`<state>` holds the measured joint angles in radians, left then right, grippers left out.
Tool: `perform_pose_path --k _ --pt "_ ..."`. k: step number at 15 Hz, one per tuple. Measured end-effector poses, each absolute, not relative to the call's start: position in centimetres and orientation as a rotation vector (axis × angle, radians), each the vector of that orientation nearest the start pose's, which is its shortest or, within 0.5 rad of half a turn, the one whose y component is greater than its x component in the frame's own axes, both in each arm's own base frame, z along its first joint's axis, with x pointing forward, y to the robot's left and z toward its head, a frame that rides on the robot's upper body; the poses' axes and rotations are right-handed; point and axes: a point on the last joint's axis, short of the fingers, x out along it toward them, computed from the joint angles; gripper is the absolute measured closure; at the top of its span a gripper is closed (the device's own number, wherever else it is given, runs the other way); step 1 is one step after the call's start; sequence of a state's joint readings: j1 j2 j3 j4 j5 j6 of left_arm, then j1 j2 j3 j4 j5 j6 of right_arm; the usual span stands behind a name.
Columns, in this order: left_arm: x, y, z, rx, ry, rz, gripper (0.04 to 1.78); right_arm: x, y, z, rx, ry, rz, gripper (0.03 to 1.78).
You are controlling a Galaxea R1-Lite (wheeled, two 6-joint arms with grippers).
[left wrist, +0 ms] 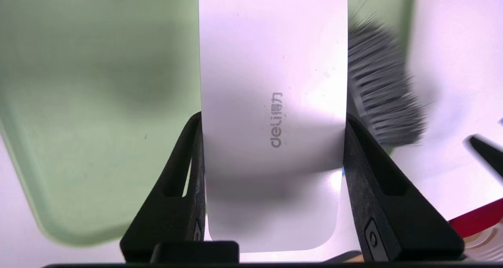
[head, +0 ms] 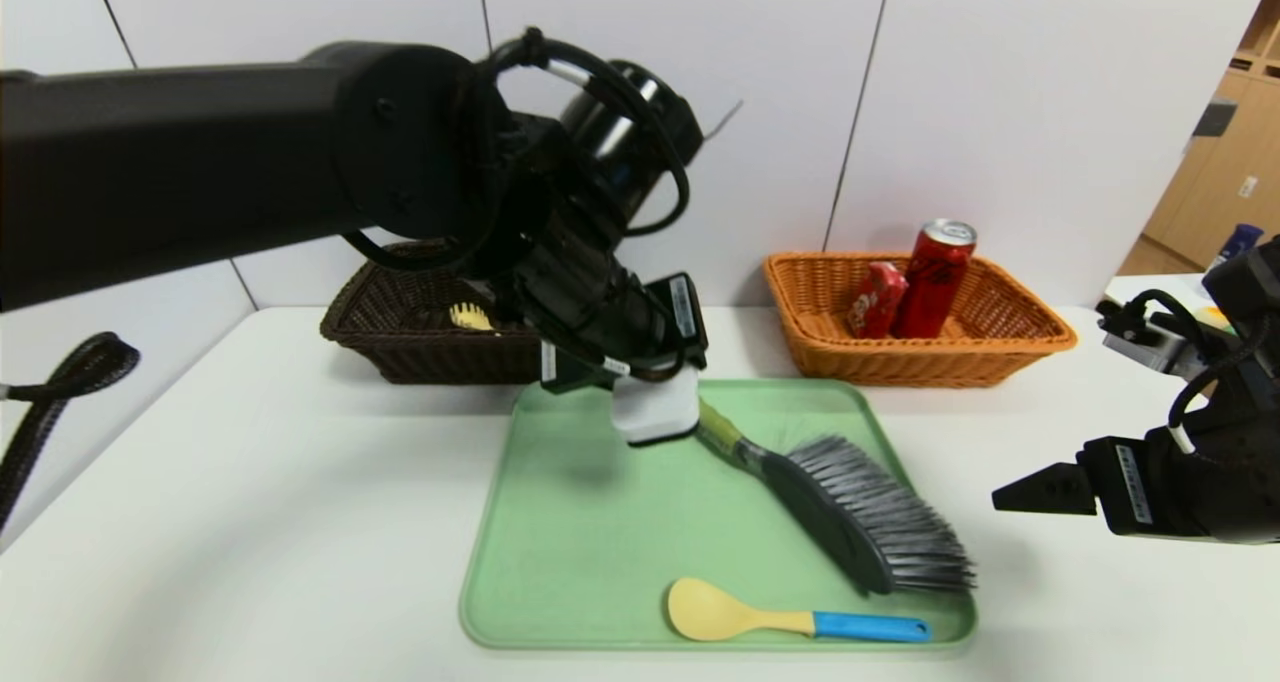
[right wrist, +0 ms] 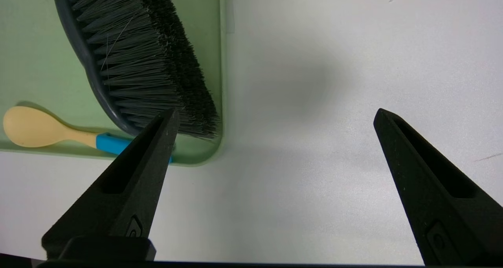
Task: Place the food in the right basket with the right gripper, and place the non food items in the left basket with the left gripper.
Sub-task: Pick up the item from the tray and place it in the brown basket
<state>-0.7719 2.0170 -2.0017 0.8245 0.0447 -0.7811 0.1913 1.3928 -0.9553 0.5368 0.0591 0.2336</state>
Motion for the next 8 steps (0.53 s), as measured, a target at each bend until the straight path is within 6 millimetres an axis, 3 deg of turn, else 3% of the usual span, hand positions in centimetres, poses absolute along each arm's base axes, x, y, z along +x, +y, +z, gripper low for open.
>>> perform_pose_path --k 4,8 --pt "28.0 -22.6 30.7 -0.498 0.770 -0.327 0.84 19.1 3.8 20.3 0.148 1.003 0.108 0.10" --pt "31.0 -17.0 32.5 -0.600 0.630 -0.197 0.84 19.3 3.6 20.1 0.151 1.012 0.092 0.10"
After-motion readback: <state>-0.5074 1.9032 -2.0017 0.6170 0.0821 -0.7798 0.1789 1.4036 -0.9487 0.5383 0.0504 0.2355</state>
